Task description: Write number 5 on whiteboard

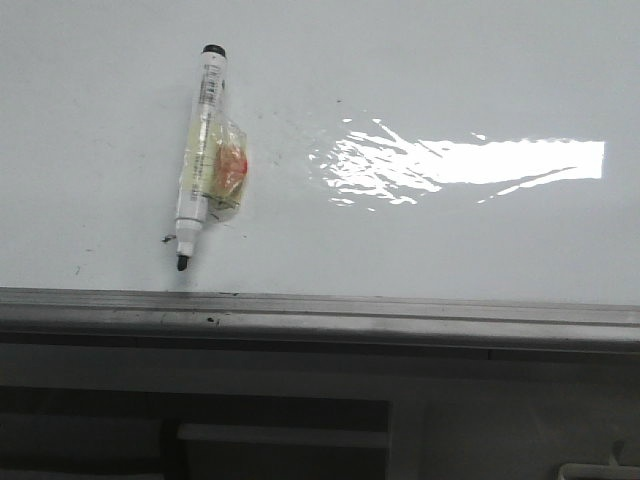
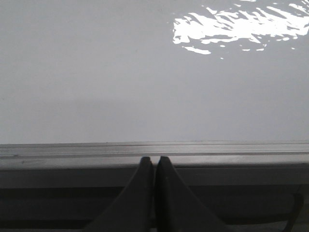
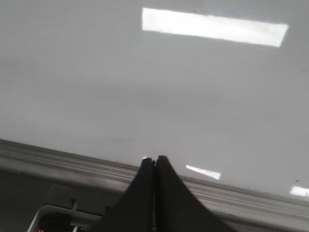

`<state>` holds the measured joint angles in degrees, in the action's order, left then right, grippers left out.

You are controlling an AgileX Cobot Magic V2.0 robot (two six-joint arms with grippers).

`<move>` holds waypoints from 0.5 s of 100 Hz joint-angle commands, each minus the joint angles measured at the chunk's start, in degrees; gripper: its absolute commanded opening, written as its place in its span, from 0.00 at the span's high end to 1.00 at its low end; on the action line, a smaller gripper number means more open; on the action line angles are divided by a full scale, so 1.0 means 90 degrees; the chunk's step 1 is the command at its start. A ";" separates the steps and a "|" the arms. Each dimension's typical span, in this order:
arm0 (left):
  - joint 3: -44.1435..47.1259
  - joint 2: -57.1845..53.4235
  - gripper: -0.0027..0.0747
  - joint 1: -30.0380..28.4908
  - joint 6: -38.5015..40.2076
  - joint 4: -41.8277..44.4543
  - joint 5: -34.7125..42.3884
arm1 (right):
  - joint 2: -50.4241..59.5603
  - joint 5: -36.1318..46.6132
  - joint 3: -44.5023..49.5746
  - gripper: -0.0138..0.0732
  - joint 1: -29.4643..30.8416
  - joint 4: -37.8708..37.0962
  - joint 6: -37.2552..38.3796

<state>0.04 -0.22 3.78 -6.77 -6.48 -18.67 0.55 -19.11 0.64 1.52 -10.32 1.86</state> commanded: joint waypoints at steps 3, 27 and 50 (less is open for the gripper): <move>0.0144 -0.0172 0.99 -0.0004 0.0056 -0.0028 0.0430 | 0.0114 0.0103 0.0142 0.91 0.0039 -0.0089 -0.0002; 0.0144 -0.0172 0.99 -0.0004 0.0056 -0.0028 0.0430 | 0.0114 0.0091 0.0142 0.91 0.0039 -0.0089 -0.0002; 0.0144 -0.0172 0.99 -0.0004 0.0056 -0.0028 0.0430 | 0.0114 0.0068 0.0142 0.91 0.0039 -0.0089 -0.0002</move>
<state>0.04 -0.22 3.78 -6.77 -6.48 -18.67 0.55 -19.11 0.64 1.52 -10.32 2.01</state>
